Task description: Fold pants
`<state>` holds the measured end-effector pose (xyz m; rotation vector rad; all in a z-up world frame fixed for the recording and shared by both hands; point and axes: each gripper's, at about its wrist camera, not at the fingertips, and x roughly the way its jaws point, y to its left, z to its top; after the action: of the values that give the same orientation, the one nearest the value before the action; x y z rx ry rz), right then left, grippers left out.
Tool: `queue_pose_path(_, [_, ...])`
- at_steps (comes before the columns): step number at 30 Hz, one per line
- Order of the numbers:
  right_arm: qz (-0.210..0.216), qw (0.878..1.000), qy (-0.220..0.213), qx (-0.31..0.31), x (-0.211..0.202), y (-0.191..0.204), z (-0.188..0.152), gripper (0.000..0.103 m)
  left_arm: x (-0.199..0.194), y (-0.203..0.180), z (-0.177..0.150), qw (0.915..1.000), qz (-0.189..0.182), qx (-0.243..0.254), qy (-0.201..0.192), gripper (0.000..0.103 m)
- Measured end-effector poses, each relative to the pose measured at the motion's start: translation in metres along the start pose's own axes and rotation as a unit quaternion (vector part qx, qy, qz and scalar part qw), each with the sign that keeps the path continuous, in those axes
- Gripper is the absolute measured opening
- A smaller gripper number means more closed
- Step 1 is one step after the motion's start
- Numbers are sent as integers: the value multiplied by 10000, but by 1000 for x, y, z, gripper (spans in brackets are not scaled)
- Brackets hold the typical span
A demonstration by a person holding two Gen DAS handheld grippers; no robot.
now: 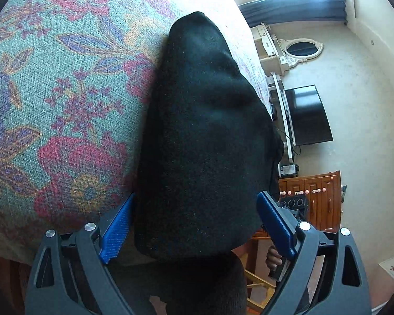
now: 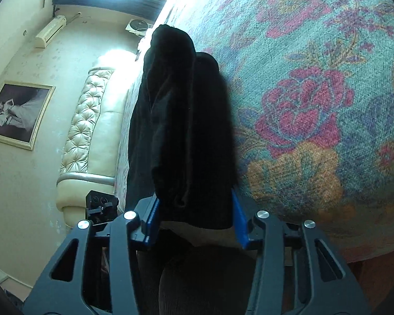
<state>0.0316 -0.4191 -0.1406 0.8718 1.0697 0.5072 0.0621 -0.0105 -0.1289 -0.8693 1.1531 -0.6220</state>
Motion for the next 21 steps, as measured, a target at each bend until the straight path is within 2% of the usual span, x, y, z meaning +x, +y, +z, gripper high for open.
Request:
queue_pose_path(2, [-16, 10000, 3, -20, 1, -2, -2, 41, 3, -10, -4, 9989, 287, 378, 1, 86])
queue_pose_path(3, [-11, 10000, 6, -24, 1, -2, -1, 41, 5, -17, -4, 9971, 490, 587, 3, 72])
queue_pose_path(4, [13, 10000, 20, -18, 2, -3, -1, 41, 7, -20, -4, 9953, 628, 731, 5, 69])
queue_pose_path(5, [48, 10000, 28, -24, 1, -5, 0, 40, 7, -21, -5, 9950, 637, 770, -28, 67])
queue_pose_path(7, [138, 9999, 49, -1, -3, -15, -1, 40, 7, -17, -3, 9953, 622, 739, -37, 57])
queue_pose_path(10, [295, 9995, 80, 6, -6, -25, 0, 39, 5, -10, -2, 9960, 498, 744, -40, 49])
queue_pose_path(12, [380, 9992, 77, -33, -9, -33, -1, 40, 6, -8, -3, 9963, 415, 754, -34, 49])
queue_pose_path(14, [507, 9987, 53, -46, -11, -36, -2, 44, 6, -8, -4, 9970, 300, 720, -33, 55])
queue_pose_path(15, [587, 9983, 55, -36, -13, -35, -2, 51, 5, -9, -4, 9974, 250, 673, -34, 59])
queue_pose_path(17, [728, 9972, 115, 76, -18, -37, -1, 63, -5, -4, -2, 9984, 209, 524, -60, 61])
queue_pose_path(18, [679, 9976, 107, 31, -23, -34, 0, 71, -10, -4, 0, 9988, 164, 442, -132, 67])
queue_pose_path(19, [520, 9986, 74, -116, -29, -30, 2, 79, -17, -5, 4, 9988, 122, 400, -264, 77])
queue_pose_path(21, [94, 9986, -44, -516, -44, -18, 9, 88, -31, -11, 9, 9963, 225, 558, -617, 80])
